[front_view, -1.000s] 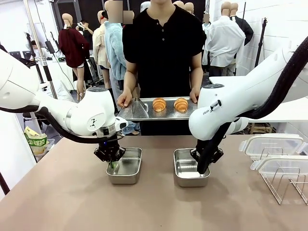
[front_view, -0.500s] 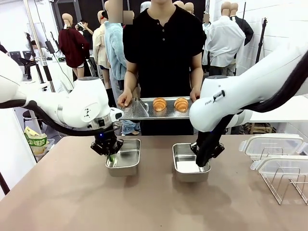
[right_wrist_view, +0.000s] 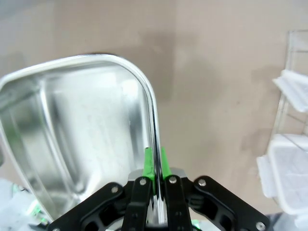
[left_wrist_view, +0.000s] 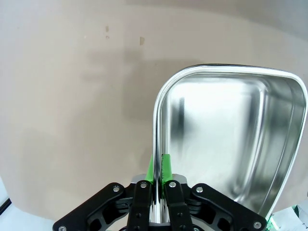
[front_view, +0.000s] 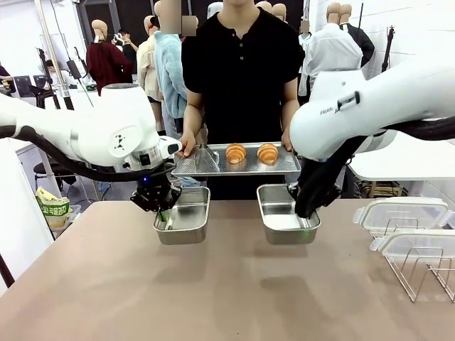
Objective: Place the bread in airtight containers.
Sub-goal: Lift both Airtight Container.
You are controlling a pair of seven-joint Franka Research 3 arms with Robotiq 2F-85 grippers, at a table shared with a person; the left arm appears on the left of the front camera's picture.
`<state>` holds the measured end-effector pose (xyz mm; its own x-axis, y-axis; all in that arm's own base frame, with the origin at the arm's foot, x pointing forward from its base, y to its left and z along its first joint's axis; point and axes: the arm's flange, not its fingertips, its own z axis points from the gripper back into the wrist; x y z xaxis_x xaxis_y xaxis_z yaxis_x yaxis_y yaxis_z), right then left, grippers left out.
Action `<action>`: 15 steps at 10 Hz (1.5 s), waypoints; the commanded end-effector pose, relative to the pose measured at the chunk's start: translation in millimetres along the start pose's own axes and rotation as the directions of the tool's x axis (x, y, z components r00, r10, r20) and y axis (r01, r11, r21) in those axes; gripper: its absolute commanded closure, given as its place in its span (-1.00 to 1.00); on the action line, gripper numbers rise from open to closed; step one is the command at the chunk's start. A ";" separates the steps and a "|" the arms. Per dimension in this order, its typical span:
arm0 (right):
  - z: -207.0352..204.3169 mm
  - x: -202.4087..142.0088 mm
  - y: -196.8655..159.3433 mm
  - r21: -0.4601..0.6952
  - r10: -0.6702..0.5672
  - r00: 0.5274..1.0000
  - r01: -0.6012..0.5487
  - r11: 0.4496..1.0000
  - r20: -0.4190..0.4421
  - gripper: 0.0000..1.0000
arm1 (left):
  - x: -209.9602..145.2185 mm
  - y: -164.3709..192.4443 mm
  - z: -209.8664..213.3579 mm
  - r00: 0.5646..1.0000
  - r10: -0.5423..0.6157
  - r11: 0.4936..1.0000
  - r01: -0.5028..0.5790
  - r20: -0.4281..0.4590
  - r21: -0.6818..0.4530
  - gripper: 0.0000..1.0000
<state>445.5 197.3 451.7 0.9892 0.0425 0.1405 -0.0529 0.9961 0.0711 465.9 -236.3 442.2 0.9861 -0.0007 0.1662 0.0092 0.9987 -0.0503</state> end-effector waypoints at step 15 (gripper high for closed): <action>58.4 9.3 6.9 -0.028 0.028 1.000 -0.028 0.999 0.002 1.00 | 14.7 -8.1 80.1 0.999 0.001 1.000 -0.001 0.054 -0.007 1.00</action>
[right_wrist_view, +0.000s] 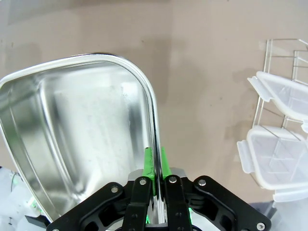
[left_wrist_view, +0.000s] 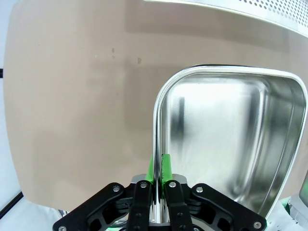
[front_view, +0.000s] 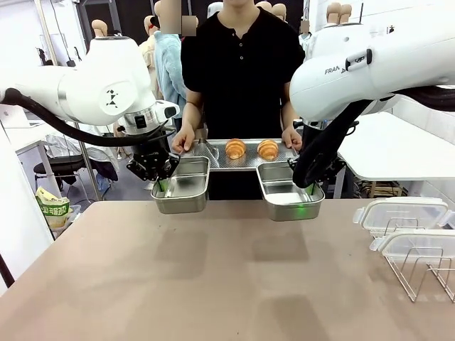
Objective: Place the bread in airtight containers.
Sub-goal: Lift both Airtight Container, then once an object is inside an Airtight Container , place the container in the center of the table.
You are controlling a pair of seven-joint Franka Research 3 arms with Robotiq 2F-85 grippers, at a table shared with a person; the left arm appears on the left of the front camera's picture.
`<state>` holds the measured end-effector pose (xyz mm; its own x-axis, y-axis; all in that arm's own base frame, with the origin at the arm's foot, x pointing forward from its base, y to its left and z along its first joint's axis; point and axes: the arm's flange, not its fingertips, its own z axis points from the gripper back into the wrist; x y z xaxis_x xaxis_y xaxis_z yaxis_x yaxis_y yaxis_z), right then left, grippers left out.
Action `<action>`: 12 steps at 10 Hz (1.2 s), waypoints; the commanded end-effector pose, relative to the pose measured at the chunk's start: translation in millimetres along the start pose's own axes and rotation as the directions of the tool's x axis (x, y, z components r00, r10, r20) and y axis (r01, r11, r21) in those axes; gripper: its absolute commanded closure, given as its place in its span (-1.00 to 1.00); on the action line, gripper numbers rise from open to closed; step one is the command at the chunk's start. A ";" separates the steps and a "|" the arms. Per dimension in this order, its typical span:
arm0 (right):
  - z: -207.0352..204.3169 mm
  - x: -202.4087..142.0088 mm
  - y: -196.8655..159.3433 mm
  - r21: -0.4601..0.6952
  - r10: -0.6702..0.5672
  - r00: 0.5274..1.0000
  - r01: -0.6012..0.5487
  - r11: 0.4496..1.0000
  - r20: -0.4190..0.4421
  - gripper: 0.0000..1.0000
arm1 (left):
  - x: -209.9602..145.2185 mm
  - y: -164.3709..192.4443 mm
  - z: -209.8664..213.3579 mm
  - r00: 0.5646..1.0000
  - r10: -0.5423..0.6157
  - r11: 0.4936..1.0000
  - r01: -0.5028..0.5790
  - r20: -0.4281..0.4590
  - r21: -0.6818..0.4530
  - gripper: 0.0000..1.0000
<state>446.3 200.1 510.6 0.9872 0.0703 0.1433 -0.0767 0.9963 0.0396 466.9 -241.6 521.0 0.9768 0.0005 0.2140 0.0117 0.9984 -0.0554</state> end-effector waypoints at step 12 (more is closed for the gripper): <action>0.6 0.1 -0.1 0.000 0.000 1.000 0.000 1.000 0.001 1.00 | 0.8 1.1 2.9 1.000 0.003 1.000 -0.003 0.006 -0.002 1.00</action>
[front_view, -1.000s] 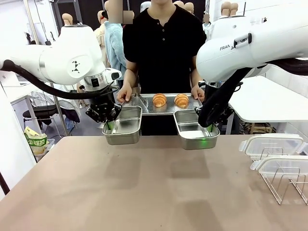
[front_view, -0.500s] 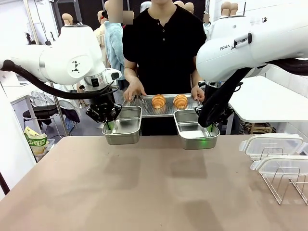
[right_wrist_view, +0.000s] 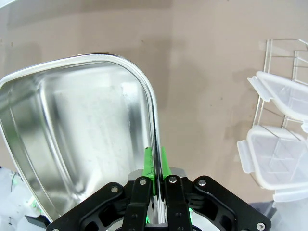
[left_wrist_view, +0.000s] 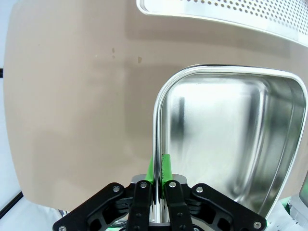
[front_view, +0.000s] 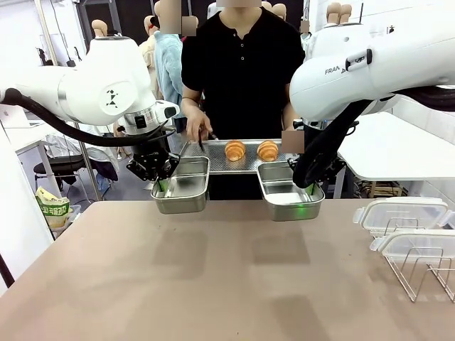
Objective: Place the bread in airtight containers.
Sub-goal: Once an object is inside an Airtight Container , place the container in the center of the table.
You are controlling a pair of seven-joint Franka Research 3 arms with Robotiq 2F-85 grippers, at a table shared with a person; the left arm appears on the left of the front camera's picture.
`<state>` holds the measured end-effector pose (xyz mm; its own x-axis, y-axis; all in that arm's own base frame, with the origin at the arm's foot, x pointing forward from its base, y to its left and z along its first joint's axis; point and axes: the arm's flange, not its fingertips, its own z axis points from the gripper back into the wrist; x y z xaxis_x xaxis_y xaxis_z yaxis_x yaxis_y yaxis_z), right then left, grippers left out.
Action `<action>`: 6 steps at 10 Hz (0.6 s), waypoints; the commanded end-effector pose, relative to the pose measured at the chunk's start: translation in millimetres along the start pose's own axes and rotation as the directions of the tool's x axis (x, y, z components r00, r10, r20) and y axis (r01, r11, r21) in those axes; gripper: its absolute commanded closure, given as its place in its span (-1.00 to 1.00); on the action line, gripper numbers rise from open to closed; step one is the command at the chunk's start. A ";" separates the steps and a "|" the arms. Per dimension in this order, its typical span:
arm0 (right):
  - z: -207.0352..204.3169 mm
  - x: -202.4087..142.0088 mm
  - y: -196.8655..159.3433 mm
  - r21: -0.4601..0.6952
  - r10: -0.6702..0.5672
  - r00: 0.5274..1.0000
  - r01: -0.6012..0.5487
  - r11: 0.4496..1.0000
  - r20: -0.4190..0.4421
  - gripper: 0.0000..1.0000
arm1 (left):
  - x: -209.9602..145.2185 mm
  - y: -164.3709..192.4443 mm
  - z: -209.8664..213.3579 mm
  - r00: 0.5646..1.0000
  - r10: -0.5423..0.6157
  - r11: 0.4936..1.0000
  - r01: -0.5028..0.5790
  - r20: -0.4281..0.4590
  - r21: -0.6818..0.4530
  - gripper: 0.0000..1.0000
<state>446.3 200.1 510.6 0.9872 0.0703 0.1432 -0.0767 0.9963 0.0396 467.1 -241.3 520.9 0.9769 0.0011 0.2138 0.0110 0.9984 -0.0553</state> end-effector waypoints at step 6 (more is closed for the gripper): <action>0.6 0.1 -0.1 0.000 0.000 1.000 0.000 1.000 0.001 1.00 | 0.7 0.8 3.0 1.000 0.002 1.000 -0.002 0.006 -0.002 1.00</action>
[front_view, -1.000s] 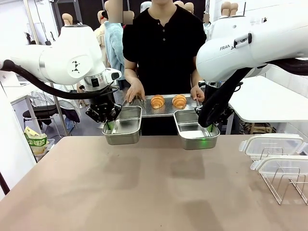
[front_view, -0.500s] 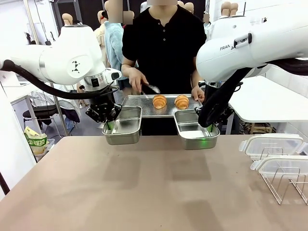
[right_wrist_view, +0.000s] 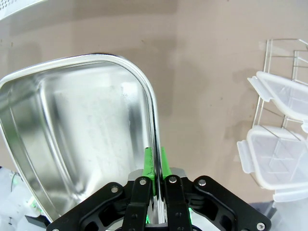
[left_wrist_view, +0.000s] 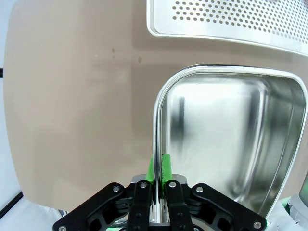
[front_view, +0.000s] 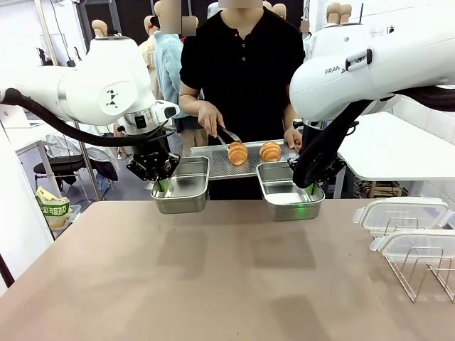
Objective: Place the bread in airtight containers.
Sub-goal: Once an object is inside an Airtight Container , place the container in the center of the table.
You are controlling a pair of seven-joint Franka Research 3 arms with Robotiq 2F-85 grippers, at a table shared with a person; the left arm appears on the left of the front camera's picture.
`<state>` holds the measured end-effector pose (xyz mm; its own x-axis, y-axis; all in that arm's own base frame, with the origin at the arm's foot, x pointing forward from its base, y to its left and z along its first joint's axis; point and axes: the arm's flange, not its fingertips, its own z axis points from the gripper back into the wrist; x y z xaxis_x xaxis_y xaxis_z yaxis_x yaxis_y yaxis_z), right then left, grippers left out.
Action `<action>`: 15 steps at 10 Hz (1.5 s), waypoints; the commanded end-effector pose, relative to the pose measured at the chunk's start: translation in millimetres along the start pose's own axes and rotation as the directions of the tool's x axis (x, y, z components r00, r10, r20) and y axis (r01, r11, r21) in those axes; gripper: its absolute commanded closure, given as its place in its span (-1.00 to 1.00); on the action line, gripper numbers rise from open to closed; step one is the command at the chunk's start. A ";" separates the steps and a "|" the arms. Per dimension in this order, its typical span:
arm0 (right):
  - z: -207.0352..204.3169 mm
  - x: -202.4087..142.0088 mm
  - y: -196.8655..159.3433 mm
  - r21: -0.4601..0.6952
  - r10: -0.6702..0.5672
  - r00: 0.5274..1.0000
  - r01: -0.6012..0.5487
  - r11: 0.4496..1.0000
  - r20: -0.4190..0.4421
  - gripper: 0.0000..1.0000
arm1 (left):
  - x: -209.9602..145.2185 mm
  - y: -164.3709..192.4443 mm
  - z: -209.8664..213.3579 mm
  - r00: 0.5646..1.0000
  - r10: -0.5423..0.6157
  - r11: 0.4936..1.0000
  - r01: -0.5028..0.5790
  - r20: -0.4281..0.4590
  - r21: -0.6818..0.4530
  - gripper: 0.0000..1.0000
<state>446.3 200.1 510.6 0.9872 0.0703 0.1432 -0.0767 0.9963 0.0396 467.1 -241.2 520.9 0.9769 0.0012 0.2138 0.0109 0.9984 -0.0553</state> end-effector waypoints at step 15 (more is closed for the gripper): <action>0.6 0.1 -0.1 0.000 0.000 1.000 0.000 1.000 0.001 1.00 | 0.6 0.8 3.1 1.000 0.002 1.000 -0.002 0.006 -0.002 1.00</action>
<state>446.3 200.2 510.5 0.9872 0.0704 0.1430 -0.0768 0.9963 0.0395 467.2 -241.2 520.9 0.9769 0.0013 0.2138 0.0108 0.9984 -0.0553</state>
